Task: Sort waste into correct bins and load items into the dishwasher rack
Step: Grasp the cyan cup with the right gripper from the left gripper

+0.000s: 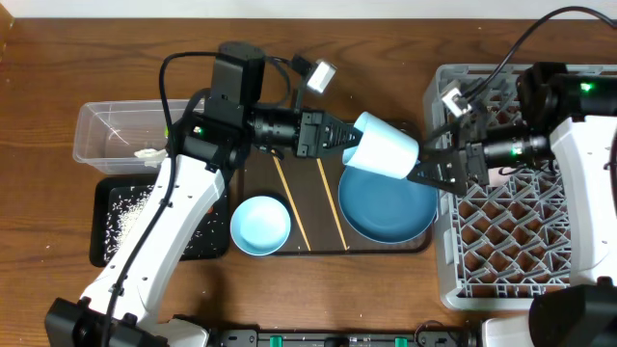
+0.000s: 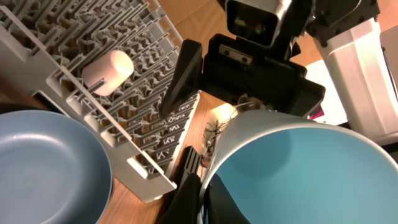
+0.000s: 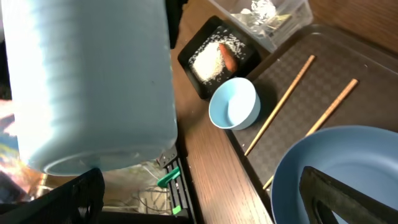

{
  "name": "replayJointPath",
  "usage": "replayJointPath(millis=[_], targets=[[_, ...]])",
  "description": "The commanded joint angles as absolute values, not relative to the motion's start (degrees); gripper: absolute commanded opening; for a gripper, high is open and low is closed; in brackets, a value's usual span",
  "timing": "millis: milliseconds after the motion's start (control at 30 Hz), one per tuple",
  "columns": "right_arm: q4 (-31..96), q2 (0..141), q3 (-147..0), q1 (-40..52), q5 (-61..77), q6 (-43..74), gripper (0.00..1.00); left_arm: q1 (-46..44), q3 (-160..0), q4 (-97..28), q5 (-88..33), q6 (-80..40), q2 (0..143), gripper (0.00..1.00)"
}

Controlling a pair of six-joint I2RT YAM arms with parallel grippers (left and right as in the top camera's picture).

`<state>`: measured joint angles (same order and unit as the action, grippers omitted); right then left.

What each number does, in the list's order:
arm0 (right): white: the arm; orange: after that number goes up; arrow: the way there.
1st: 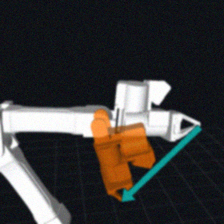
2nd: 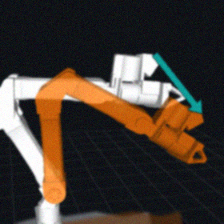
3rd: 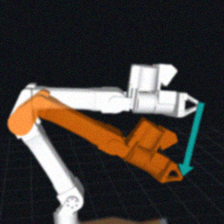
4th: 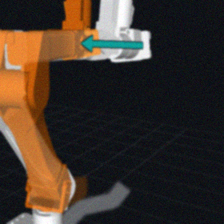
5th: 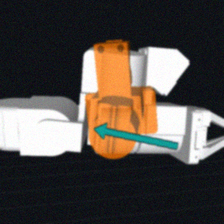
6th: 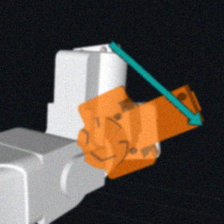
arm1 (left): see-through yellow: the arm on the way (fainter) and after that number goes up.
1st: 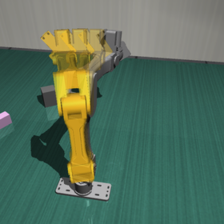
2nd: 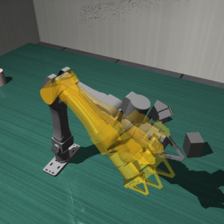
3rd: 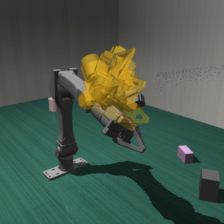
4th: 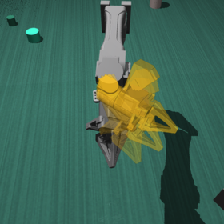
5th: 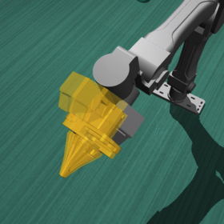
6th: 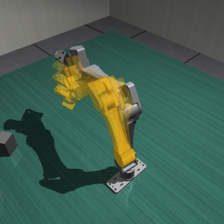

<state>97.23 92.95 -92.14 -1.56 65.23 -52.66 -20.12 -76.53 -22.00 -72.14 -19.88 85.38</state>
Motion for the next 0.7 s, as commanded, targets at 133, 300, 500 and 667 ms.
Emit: replayJointPath(millis=[133, 300, 500, 667], targets=[[97.3, 92.9, -92.0, 2.0, 71.2, -55.6, 0.99, -20.3, -76.8, -21.5, -72.4, -20.6, 85.4, 0.06], [97.3, 92.9, -92.0, 2.3, 68.8, -54.9, 0.99, -17.7, -76.8, -21.5, -72.4, -20.6, 85.4, 0.06], [97.3, 92.9, -92.0, 2.3, 68.8, -54.9, 0.99, -15.4, -76.8, -21.5, -71.1, -20.6, 85.4, 0.06], [97.3, 92.9, -92.0, 2.3, 69.9, -55.9, 0.99, -15.7, -76.8, -22.2, -71.1, -20.6, 85.4, 0.06]])
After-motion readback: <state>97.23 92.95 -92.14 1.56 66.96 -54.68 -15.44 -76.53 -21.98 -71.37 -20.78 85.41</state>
